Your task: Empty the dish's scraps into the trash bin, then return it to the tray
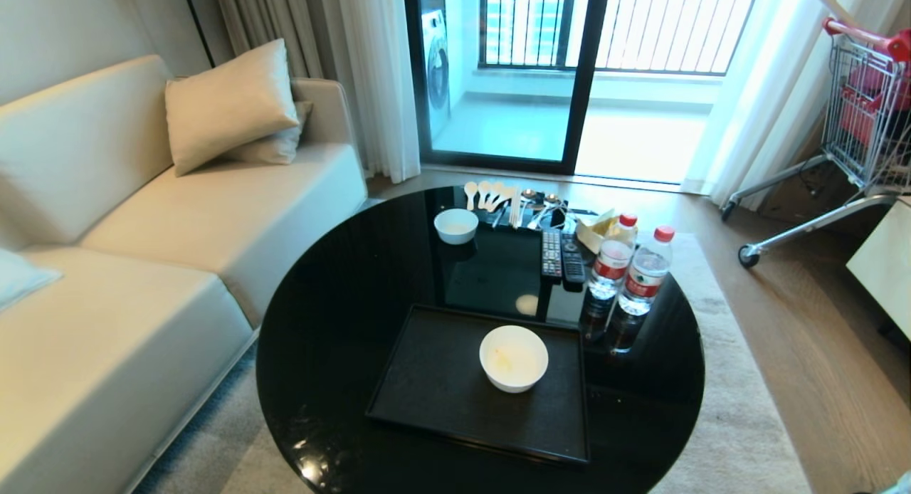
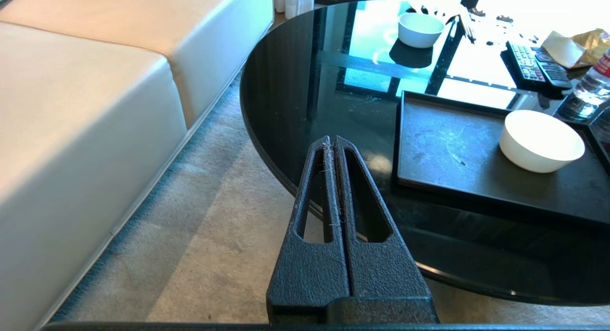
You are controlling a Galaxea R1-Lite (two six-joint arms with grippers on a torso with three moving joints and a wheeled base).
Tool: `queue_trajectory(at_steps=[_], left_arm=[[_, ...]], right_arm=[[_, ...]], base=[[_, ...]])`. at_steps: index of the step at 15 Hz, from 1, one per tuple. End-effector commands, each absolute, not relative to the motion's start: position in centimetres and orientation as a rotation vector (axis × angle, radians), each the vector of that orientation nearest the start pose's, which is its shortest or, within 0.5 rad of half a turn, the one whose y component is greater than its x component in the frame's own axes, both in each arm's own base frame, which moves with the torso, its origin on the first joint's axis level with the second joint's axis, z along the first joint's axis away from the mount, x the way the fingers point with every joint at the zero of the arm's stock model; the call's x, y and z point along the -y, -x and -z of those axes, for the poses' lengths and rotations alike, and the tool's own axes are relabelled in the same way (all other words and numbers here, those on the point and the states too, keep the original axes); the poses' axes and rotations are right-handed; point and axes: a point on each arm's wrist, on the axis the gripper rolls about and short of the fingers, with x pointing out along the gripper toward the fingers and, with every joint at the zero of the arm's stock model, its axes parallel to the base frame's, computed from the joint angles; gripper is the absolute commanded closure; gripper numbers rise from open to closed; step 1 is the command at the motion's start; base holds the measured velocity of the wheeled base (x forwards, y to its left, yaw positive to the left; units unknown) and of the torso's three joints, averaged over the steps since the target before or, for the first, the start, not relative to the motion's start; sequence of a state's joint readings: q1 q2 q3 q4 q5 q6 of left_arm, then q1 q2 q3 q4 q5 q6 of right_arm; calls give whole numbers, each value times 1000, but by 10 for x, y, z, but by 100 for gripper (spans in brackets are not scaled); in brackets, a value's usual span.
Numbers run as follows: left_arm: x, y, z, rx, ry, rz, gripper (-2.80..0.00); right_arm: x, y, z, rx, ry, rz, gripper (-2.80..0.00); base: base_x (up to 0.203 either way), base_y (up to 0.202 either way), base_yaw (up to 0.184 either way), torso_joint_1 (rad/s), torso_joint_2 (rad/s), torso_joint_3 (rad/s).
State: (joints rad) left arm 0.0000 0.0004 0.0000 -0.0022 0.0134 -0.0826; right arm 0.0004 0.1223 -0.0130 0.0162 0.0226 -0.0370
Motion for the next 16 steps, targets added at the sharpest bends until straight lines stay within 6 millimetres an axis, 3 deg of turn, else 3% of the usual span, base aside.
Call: queue_trajectory(at_steps=[1, 16], left_arm=[[0, 23, -76, 4, 83, -14, 0], [0, 23, -76, 3, 83, -14, 0]], right_arm=[[-1, 23, -76, -12, 68, -38, 0], [-1, 23, -75, -1, 71, -27, 0]], base=[[0, 0, 0, 0, 0, 0], [0, 0, 0, 0, 0, 0]])
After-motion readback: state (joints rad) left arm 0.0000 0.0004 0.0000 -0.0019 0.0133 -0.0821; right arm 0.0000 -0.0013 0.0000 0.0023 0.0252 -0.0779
